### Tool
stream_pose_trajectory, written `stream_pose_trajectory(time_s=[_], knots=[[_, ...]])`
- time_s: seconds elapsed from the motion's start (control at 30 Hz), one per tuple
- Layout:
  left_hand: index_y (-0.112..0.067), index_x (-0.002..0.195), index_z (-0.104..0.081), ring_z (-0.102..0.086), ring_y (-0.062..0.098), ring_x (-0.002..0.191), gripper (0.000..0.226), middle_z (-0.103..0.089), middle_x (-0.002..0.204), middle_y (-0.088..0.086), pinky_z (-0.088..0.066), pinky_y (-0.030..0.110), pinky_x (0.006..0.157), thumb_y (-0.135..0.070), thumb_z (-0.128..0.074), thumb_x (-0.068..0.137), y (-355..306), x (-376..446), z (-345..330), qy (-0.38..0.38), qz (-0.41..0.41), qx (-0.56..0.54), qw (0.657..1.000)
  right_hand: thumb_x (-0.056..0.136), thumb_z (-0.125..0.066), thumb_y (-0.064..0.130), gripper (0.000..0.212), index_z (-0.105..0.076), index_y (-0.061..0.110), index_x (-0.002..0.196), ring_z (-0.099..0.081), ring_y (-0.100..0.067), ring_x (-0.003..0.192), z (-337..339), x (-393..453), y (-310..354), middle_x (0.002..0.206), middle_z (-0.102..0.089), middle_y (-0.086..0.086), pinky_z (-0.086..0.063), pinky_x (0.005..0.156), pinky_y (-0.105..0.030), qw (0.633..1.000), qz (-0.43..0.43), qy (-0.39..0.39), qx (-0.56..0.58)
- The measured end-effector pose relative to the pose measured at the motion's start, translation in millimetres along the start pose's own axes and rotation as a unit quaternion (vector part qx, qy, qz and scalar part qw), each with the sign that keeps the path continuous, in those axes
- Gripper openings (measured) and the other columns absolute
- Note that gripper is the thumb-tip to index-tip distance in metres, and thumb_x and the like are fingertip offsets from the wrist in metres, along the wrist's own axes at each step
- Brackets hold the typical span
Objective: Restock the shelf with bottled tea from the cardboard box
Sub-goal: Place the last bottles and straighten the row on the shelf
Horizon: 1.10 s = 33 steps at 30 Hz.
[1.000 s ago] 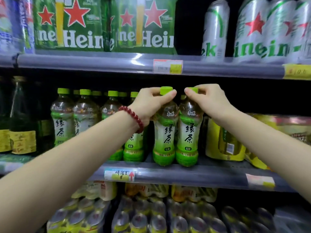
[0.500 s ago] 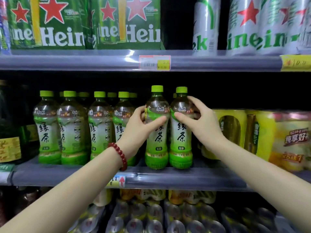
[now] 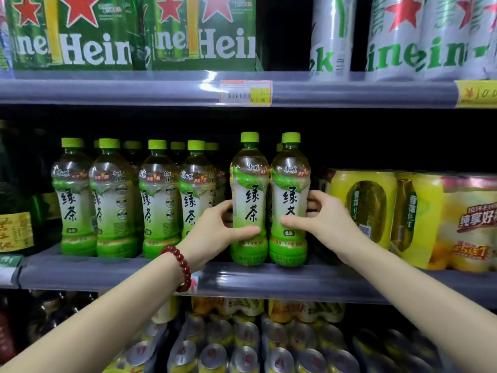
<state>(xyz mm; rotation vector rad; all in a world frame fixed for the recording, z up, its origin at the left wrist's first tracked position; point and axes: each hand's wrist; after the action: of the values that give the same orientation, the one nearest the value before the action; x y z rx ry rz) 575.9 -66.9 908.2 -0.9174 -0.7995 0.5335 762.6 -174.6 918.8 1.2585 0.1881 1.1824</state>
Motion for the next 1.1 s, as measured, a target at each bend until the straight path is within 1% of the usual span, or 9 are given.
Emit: stream_pose_trajectory(time_s=[0.07,0.13,0.3,0.6,0.7,0.87,0.93,1.03,1.1], knots=[[-0.023,0.131,-0.049,-0.065,0.009,0.104,0.074,-0.068,0.113,-0.009,-0.052,0.037,0.097,-0.026,-0.083,0.066,-1.0,-1.1,1.6,0.014,0.018,0.022,1.0,0.059,-0.089,0.03,0.066,-0.058,0.021,0.117,-0.066,-0.016,0.102,1.7,-1.4,1.8,0.113,-0.068,0.003,-0.054,0.093,-0.041,0.998,-0.015,0.034,-0.052],[-0.025,0.132,-0.048,-0.066,0.012,0.104,0.074,-0.069,0.113,-0.007,-0.053,0.04,0.095,-0.022,-0.082,0.067,-0.9,-1.5,2.3,0.026,0.038,0.004,0.999,0.059,-0.089,0.031,0.071,-0.057,0.019,0.122,-0.064,-0.016,0.104,2.0,-1.0,3.5,0.115,-0.066,0.003,-0.054,0.094,-0.041,0.995,-0.026,0.052,-0.077],[-0.026,0.131,-0.048,-0.066,0.016,0.104,0.069,-0.068,0.115,-0.003,-0.054,0.042,0.094,-0.013,-0.079,0.071,-0.6,-1.4,0.0,0.036,0.061,-0.048,0.996,0.062,-0.088,0.021,0.075,-0.051,0.02,0.128,-0.063,-0.016,0.106,2.8,2.9,3.4,0.116,-0.066,0.002,-0.054,0.094,-0.044,0.995,-0.042,0.078,-0.038],[-0.026,0.13,-0.05,-0.067,0.015,0.103,0.069,-0.07,0.112,-0.005,-0.054,0.042,0.094,-0.01,-0.08,0.069,0.0,-0.8,-0.9,0.027,0.066,-0.061,0.996,0.065,-0.086,0.019,0.077,-0.049,0.019,0.132,-0.06,-0.014,0.11,2.5,-0.2,2.9,0.121,-0.064,0.001,-0.053,0.095,-0.042,0.996,-0.033,0.079,-0.025],[-0.026,0.127,-0.053,-0.069,0.015,0.099,0.068,-0.072,0.109,-0.006,-0.054,0.043,0.092,-0.011,-0.082,0.068,-1.2,-0.1,-3.4,0.001,0.061,-0.049,0.997,0.065,-0.087,0.02,0.074,-0.051,0.02,0.13,-0.061,-0.017,0.111,2.3,1.3,2.6,0.121,-0.064,0.0,-0.052,0.096,-0.044,0.996,-0.032,0.075,-0.025],[-0.024,0.128,-0.053,-0.068,0.018,0.101,0.07,-0.072,0.109,-0.003,-0.053,0.045,0.094,-0.01,-0.083,0.066,0.2,5.9,-4.3,-0.01,0.08,-0.05,0.995,0.066,-0.086,0.018,0.067,-0.055,0.018,0.126,-0.061,-0.017,0.111,-1.6,2.8,4.3,0.119,-0.066,0.0,-0.053,0.095,-0.04,0.998,-0.016,0.055,-0.019],[-0.021,0.133,-0.049,-0.065,0.019,0.106,0.08,-0.069,0.115,-0.001,-0.05,0.045,0.098,-0.014,-0.086,0.062,5.2,7.7,-6.3,-0.016,0.093,-0.047,0.994,0.066,-0.086,0.019,0.065,-0.056,0.018,0.124,-0.061,-0.015,0.11,-5.0,3.3,3.8,0.119,-0.067,0.001,-0.053,0.092,-0.035,0.999,-0.007,0.047,-0.021],[-0.024,0.137,-0.044,-0.059,0.023,0.117,0.106,-0.063,0.127,0.002,-0.047,0.047,0.102,-0.034,-0.089,0.042,19.4,14.9,-10.0,-0.043,0.101,-0.045,0.993,0.065,-0.086,0.02,0.063,-0.057,0.02,0.121,-0.062,-0.013,0.107,-11.0,2.1,-0.9,0.116,-0.067,0.003,-0.052,0.09,-0.031,0.999,0.0,0.039,-0.03],[-0.026,0.137,-0.043,-0.056,0.026,0.12,0.111,-0.059,0.132,0.003,-0.046,0.049,0.102,-0.039,-0.088,0.036,27.4,22.4,-10.1,-0.041,0.108,-0.049,0.992,0.067,-0.085,0.02,0.062,-0.057,0.02,0.122,-0.059,-0.01,0.105,-14.7,-0.9,-5.7,0.113,-0.065,0.006,-0.051,0.088,-0.028,0.999,0.001,0.039,-0.025]])
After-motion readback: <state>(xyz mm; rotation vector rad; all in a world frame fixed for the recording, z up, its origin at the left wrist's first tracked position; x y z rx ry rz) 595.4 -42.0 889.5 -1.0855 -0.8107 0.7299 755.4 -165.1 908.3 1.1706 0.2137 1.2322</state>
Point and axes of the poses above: each hand's wrist, its own x-axis towards the middle knuckle, its own z-axis out of the back of the hand, y = z × x
